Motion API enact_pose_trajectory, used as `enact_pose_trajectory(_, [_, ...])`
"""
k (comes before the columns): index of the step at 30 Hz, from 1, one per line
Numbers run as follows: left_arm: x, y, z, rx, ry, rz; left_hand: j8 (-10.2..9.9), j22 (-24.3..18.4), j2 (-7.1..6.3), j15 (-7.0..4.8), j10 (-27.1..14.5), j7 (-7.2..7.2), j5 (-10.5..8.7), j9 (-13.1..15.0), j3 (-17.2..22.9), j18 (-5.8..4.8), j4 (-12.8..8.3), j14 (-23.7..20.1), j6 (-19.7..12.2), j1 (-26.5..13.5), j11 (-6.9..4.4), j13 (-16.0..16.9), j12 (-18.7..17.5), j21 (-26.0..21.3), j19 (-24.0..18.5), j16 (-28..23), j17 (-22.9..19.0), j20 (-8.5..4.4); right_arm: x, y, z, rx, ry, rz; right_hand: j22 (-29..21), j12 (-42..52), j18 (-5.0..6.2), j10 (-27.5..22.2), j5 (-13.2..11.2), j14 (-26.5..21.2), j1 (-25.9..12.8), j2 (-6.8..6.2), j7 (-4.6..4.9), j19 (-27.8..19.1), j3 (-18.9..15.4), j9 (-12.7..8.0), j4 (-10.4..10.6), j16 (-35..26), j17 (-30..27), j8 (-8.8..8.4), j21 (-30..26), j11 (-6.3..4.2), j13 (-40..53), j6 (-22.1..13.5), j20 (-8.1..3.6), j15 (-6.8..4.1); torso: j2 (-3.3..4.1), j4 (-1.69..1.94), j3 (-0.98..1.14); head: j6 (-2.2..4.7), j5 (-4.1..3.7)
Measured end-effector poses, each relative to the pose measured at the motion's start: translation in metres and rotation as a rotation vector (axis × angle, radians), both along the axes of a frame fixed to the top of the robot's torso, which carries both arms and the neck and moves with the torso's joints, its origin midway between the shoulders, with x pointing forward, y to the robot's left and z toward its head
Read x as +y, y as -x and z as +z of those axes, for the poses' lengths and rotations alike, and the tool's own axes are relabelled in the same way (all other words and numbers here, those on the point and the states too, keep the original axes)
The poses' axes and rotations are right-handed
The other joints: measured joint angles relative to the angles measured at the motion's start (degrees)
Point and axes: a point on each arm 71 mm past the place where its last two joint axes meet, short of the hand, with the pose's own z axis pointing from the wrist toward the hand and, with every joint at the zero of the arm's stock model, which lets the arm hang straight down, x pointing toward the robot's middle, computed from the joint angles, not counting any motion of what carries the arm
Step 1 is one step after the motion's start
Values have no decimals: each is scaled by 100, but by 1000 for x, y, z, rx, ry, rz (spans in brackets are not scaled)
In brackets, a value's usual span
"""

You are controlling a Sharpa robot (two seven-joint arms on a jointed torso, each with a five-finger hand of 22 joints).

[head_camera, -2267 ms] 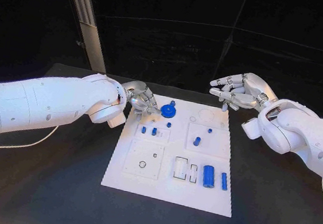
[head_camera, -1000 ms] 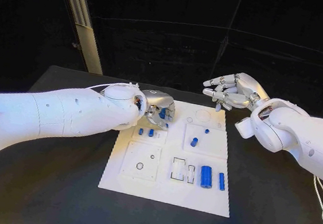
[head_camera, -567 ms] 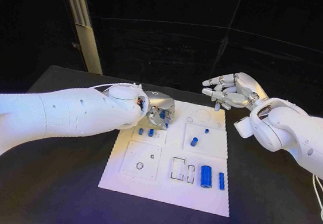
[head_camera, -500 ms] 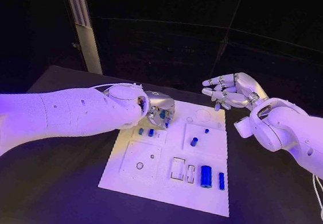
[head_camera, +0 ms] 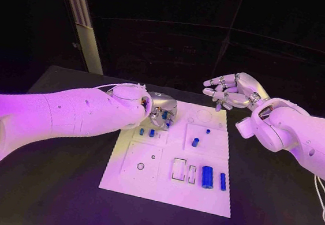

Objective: Assemble the parts on the task board

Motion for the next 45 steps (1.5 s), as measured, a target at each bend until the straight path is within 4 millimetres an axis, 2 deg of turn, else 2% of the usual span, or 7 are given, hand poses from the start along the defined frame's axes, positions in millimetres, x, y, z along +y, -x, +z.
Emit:
enact_pose_trajectory(9, [-2, 0, 0, 2, -11, 1, -60, 105, 25, -16, 233, -19, 0, -31, 230, 1, -40, 15, 159, -26, -54, -41, -78, 97, 20, 27, 0, -19, 0, 0, 0, 0, 0, 0, -2, 0, -1, 0, 0, 0, 0, 0, 0, 0, 0, 0, 0, 0, 0, 0, 0, 0, 1, 0, 0, 0, 0, 2, 0, 3, -9])
enact_pose_trajectory(10, [-2, 0, 0, 2, -12, 2, -64, 114, 25, -21, 233, -18, 0, -39, 262, -56, -58, 20, 159, -27, -54, -47, -99, 97, 19, 27, 0, -19, 0, 0, 0, 0, 0, 0, -4, 0, 0, 0, 0, 0, 0, 0, 0, 0, 0, 0, 0, 0, 0, 0, 0, 0, 1, 0, 0, 0, 0, 2, 0, 3, -9])
enact_pose_trajectory(13, [-1, 0, 0, 2, -13, 5, -92, 136, 19, -21, 256, -6, -1, -52, 351, -60, -95, 20, 172, -33, -32, -70, -135, 133, 19, 27, 0, -19, 0, 0, 0, 0, 0, 1, -4, 0, 0, 0, 0, 0, 0, 0, 0, 0, 0, 0, 0, 0, -1, 0, 0, 0, 1, 0, 0, 0, 0, 2, -1, 4, -13])
enact_pose_trajectory(17, [0, 0, 0, -1, -13, 11, -92, 212, 31, -21, 396, 1, -6, -52, 494, -58, -160, 20, 263, -20, -60, -91, -176, 199, 43, 66, 1, -43, 0, 0, 0, 0, 0, 1, -4, 0, 0, 0, 0, 0, 0, 0, 0, 0, 0, 0, 0, 0, -1, 0, 0, 0, 1, 0, 0, 0, 0, 2, -1, 6, -16])
enact_pose_trajectory(29, [13, 6, -1, -25, 14, 19, -129, 313, 58, -21, 613, 14, -23, -62, 781, -54, -291, 20, 396, 9, -65, -104, -296, 266, 63, 89, 15, -63, 0, 0, 0, 0, 0, 2, -3, 0, 0, 0, 0, 0, 0, 0, 0, 0, 0, 0, 0, 0, -1, 0, 0, 0, 2, 0, 0, 0, -7, 10, -4, 36, -32])
enact_pose_trajectory(36, [17, 9, 15, -46, 72, 21, -145, 328, 80, -21, 614, -6, -23, -65, 799, -53, -309, 20, 416, -14, -65, -101, -342, 297, 63, 89, 20, -63, 0, 0, 0, 0, 0, 0, -3, 0, 0, 0, 0, 0, 0, 0, 0, 0, 0, 0, 0, 0, -1, 0, 0, 0, 2, 0, 0, 0, -9, 14, -4, 51, -24])
enact_pose_trajectory(45, [43, 3, 23, -39, 101, 84, -175, 327, 49, -21, 614, -4, -23, -71, 819, -51, -321, 20, 418, -46, -65, -99, -377, 297, 63, 89, 12, -63, -2, 0, 0, -1, 1, -2, -2, 0, 0, 0, 0, 0, 0, 0, 0, 0, 0, 0, 0, 0, -2, 0, 0, 0, 3, 0, 0, 0, -5, 20, -3, 80, 4])
